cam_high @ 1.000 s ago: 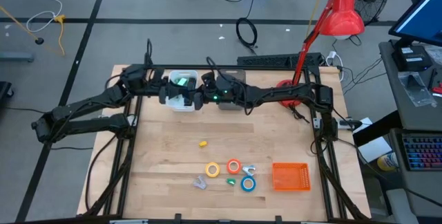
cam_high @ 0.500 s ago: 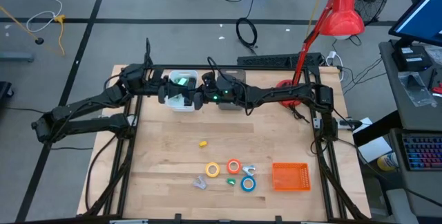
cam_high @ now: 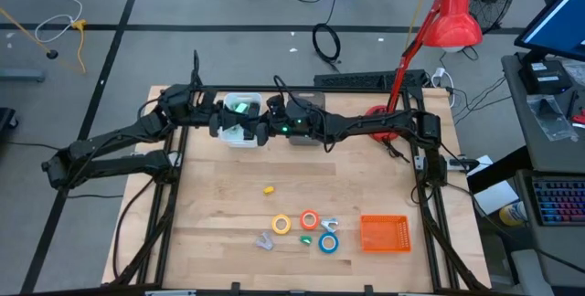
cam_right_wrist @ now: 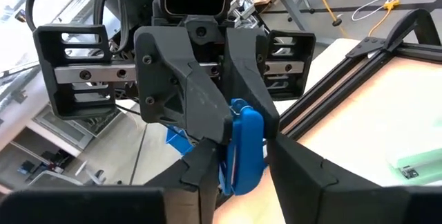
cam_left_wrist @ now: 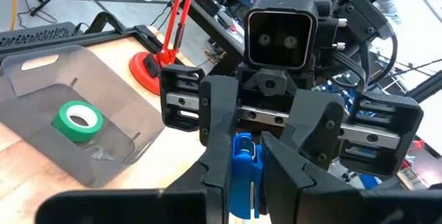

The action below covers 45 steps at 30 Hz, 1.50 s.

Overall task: Pick and place Stapler, Stapler remover, tape
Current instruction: Put the small blue stapler into the white bin

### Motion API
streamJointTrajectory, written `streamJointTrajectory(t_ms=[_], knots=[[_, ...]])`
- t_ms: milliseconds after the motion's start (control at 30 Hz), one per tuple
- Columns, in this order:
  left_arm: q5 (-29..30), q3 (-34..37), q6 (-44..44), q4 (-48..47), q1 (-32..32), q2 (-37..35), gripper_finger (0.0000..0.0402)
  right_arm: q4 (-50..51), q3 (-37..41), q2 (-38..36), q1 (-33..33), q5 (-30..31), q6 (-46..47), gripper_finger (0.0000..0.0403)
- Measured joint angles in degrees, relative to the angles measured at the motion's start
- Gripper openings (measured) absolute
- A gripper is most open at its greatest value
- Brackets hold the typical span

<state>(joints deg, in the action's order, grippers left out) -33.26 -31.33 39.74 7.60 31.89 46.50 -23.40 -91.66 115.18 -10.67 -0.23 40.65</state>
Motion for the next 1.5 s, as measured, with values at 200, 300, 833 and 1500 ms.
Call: streamJointTrajectory(t_ms=[200, 300, 833, 1500], knots=[[-1.3, 0.0, -0.1, 0.2, 1.9, 0.0, 0.0054, -0.1, 0.0, 0.1, 0.0, 0.5, -0.9, 0.0136], [-2.8, 0.0, -0.2, 0.2, 3.2, 0.0, 0.0053, -0.1, -0.1, 0.1, -0.1, 0.5, -1.3, 0.0144], [-8.2, 0.0, -1.6, -0.1, 9.9, -0.1, 0.0052, 0.0, -0.1, 0.1, -1.5, -0.6, -3.6, 0.0206], [0.1, 0.0, -13.4, -16.9, 21.5, 1.0, 0.0052, 12.2, 0.0, -0.4, -5.0, -9.0, -5.6, 0.0199]])
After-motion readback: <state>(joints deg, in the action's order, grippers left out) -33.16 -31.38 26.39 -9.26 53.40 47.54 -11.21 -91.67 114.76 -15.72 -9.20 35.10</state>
